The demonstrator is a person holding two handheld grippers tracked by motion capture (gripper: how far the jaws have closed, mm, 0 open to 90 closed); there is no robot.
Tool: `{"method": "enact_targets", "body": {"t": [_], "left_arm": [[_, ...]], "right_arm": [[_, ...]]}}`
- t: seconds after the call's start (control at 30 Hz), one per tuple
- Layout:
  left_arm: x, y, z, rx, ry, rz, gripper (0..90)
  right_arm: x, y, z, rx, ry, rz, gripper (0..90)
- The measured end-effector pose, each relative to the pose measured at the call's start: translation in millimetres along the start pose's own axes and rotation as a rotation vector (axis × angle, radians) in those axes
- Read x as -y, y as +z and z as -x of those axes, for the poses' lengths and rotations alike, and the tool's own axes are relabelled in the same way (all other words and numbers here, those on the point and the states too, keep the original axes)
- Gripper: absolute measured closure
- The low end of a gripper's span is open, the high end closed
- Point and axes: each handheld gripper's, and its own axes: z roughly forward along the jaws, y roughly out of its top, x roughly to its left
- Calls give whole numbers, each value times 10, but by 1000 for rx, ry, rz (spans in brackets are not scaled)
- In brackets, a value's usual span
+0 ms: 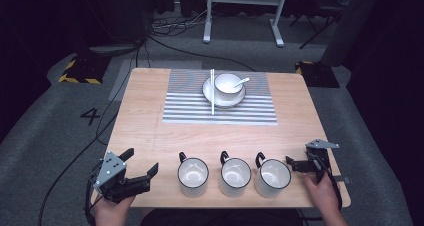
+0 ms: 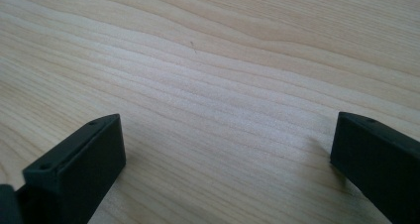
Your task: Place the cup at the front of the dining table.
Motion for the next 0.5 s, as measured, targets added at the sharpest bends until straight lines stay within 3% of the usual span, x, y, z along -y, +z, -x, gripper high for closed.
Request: {"method": "enact_targets", "body": {"t": [0.1,0.5], "left_arm": [[-13,14,51,7,12,-3,106],[-67,147,371,109,55,-41,99]], "right_arm": [[0,-1,0,0,0,-1,4],[0,-1,1,-2,0,-1,4]]}}
